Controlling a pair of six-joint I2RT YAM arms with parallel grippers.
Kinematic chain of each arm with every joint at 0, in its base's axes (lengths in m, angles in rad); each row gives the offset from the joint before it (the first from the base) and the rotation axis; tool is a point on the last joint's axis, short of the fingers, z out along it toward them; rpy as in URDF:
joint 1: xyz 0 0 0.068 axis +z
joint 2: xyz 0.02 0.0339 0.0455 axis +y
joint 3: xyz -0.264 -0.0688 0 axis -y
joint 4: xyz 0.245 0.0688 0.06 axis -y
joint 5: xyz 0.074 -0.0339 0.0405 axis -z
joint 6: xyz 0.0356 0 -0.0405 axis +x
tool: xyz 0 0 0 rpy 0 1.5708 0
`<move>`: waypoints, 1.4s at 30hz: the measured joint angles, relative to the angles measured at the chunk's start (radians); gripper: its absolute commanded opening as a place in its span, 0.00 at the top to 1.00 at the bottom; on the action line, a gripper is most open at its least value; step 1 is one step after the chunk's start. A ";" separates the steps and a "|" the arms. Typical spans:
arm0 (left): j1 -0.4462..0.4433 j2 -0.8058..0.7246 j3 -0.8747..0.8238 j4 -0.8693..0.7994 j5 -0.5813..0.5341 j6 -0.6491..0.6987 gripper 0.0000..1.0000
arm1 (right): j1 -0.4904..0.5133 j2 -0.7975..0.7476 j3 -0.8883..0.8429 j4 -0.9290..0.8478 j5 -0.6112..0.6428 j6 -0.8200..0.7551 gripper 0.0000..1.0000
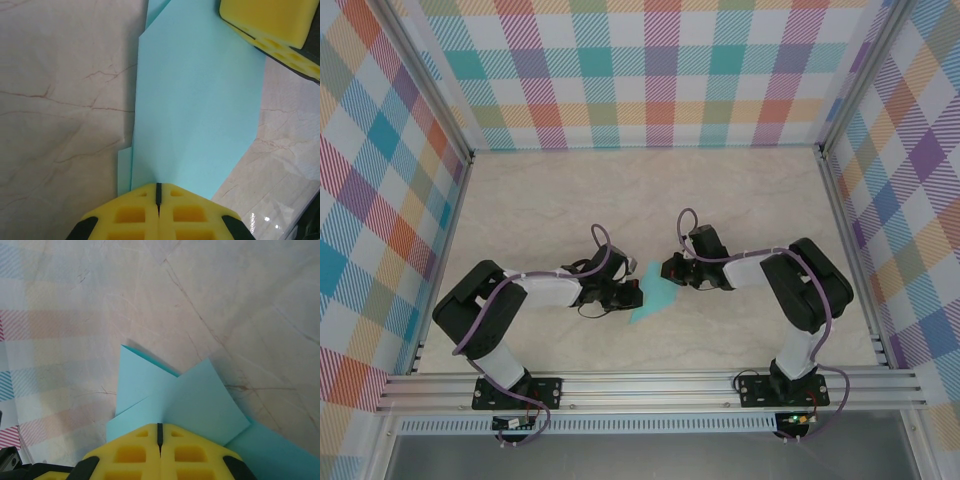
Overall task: Fold a paper plane with a square sheet of paper (pick it up from the middle)
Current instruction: Fourth fold the wing at the center of the table.
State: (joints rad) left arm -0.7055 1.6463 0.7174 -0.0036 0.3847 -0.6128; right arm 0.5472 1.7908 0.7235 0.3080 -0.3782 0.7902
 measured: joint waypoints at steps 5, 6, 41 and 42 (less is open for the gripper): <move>0.004 -0.015 0.042 -0.105 0.001 0.000 0.96 | 0.000 0.000 -0.011 0.026 -0.002 0.007 1.00; 0.007 -0.018 0.055 -0.124 0.011 -0.001 0.96 | 0.000 0.000 -0.012 0.027 -0.002 0.007 1.00; 0.037 0.214 0.245 -0.046 0.178 -0.049 0.94 | 0.000 0.002 -0.031 0.067 -0.009 0.011 1.00; 0.037 0.214 0.240 -0.046 0.175 -0.049 0.94 | 0.000 0.002 -0.031 0.068 -0.010 0.011 1.00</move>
State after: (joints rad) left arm -0.6685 1.8599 0.9577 -0.0494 0.5594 -0.6617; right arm 0.5468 1.7927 0.6922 0.3759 -0.3885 0.8017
